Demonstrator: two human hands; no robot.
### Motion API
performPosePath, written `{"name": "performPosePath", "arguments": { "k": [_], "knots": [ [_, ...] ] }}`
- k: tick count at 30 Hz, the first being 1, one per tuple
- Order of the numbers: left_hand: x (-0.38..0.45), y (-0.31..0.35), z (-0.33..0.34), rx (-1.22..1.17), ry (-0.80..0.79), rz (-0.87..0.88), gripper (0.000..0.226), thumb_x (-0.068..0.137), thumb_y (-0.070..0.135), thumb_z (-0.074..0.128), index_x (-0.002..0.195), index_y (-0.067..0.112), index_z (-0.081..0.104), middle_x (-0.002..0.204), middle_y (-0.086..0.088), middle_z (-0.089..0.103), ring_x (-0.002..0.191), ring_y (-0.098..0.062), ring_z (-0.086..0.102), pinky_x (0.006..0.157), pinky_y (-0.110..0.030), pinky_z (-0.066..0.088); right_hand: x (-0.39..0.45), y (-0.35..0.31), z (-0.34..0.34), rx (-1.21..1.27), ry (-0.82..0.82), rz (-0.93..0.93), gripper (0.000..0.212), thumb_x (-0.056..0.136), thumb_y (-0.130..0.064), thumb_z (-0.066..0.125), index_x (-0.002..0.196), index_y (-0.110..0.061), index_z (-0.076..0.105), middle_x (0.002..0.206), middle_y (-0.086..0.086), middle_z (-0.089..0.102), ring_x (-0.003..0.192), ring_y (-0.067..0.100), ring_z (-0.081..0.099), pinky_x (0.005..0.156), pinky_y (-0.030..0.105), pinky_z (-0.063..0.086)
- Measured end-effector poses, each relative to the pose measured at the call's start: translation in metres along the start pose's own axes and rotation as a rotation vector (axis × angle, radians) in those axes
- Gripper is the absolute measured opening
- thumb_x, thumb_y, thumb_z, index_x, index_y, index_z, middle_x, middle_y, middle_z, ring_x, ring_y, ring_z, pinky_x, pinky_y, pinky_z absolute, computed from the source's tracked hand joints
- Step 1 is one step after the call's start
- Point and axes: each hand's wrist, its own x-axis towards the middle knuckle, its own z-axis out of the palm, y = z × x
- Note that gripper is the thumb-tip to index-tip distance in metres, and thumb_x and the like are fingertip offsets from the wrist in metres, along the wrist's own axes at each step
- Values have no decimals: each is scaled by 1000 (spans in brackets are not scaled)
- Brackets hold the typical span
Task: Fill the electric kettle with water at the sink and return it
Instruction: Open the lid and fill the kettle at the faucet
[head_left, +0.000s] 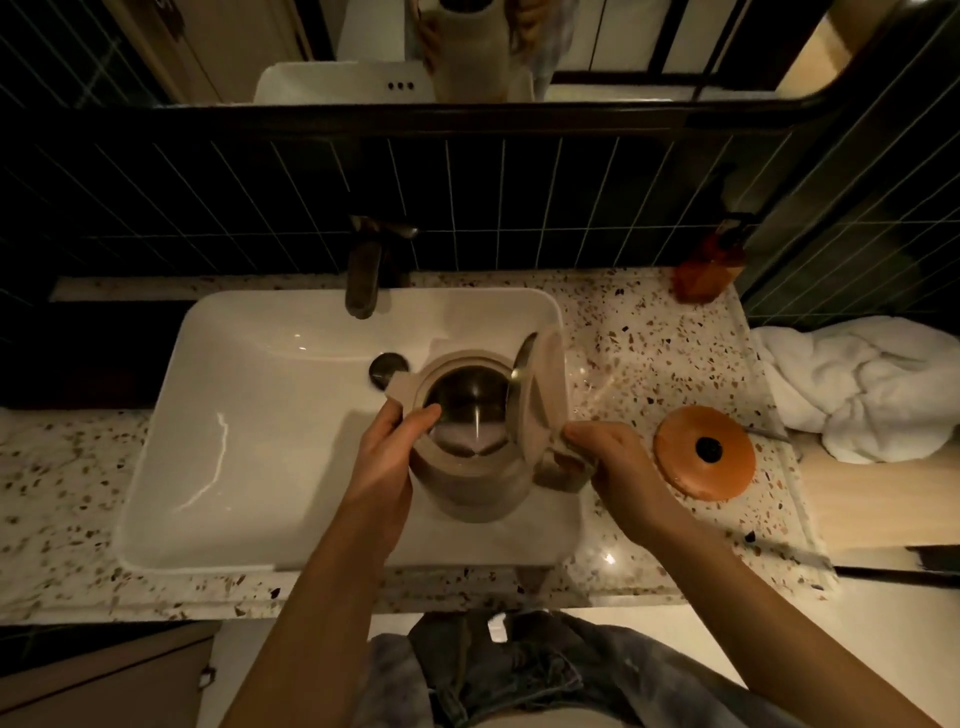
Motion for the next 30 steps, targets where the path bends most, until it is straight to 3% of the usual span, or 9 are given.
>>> {"name": "performPosePath", "arguments": {
  "k": [3,6,10,15,20,24,27,30],
  "knots": [
    [24,17,-30,-31,42,-43,21,92,11,57,108,16,68,101,0,74,102,-14,65,83,-24,47,28,-4,33,-9,-30,83,38,79,-39,60,73,-1,62,58,7,48,54,13,46,59,23,41],
    [49,28,-58,-4,48,-96,29,91,13,56,119,15,65,109,-1,72,104,-12,63,78,-23,45,55,1,60,-82,-47,246,36,86,-42,55,72,-10,62,65,6,56,70,22,53,74,37,46],
    [84,35,-84,23,96,-254,17,89,19,59,102,27,66,100,8,69,98,-10,59,76,-26,44,90,10,88,-107,-52,395,43,93,-40,49,59,-15,58,58,3,54,62,20,48,67,36,41],
    [122,46,-99,85,115,-365,9,89,24,60,95,23,66,89,6,68,87,-12,58,66,-26,42,126,17,111,68,-16,561,41,94,-34,45,58,-16,52,53,3,47,57,14,44,82,42,33],
    [157,61,-100,73,106,-359,19,89,24,60,105,18,67,89,2,70,81,-9,61,61,-25,42,156,13,120,158,39,543,39,94,-31,43,59,-17,52,49,1,44,56,14,40,84,43,31],
    [176,62,-104,79,96,-270,27,89,19,60,115,16,63,96,3,70,84,-7,61,62,-23,43,177,13,125,101,120,493,37,92,-40,47,61,-21,53,48,-2,44,53,11,43,78,39,35],
    [184,59,-107,77,98,-220,13,89,13,60,102,18,59,97,0,68,85,-7,59,64,-22,41,187,17,127,36,176,424,37,91,-44,50,63,-20,56,49,-2,44,54,11,44,70,32,36],
    [188,53,-113,73,83,-194,10,88,10,61,92,18,59,93,1,70,87,-8,63,68,-21,43,197,23,130,13,239,371,33,91,-38,54,71,-14,63,54,-1,50,60,14,46,73,34,38]
  ]
}}
